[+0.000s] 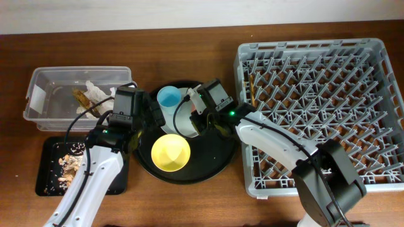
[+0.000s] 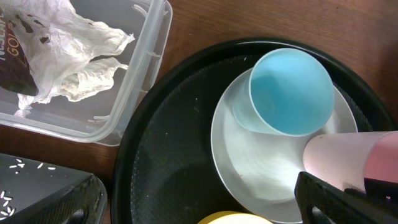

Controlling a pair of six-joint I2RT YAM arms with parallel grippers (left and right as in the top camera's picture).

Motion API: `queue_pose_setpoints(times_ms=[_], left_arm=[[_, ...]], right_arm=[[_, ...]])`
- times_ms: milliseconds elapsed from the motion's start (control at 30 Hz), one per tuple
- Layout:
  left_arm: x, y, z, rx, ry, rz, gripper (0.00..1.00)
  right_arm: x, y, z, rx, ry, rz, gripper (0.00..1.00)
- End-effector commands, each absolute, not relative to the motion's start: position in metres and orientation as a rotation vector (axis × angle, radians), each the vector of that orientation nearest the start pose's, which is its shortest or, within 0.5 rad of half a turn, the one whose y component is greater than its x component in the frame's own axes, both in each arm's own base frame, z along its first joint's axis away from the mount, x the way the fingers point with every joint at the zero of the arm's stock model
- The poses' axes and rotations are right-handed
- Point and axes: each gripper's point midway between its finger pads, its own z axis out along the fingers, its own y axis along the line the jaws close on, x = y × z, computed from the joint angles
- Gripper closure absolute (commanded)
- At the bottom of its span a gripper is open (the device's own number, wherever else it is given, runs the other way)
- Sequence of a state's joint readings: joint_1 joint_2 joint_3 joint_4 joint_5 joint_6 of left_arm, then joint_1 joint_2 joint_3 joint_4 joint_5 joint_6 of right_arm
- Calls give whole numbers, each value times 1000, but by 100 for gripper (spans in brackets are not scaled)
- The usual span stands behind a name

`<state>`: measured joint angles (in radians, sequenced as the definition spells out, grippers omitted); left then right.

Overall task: Sort waste into correct bins and load items into the dishwasher rack
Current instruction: 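Grasp the pink cup with the right gripper and carry it to the rack, then lower the pink cup into the rack and open the right gripper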

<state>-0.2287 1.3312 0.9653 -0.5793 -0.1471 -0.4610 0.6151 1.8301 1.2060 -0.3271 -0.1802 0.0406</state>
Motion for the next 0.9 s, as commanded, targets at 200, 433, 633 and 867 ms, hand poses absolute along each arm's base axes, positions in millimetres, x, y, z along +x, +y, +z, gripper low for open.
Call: queue_pose_setpoints(times_ms=[200, 433, 633, 867], left_arm=[[350, -53, 149, -348, 2456, -98, 1], [350, -53, 149, -348, 2456, -98, 1], [350, -53, 149, -348, 2456, -98, 1], [350, -53, 149, -348, 2456, -98, 1]], right_arm=[[346, 280, 181, -765, 2258, 515, 96], [352, 220, 248, -803, 2039, 945, 96], [389, 120, 263, -740, 1687, 1391, 96], [413, 114, 198, -622, 1749, 1601, 96]])
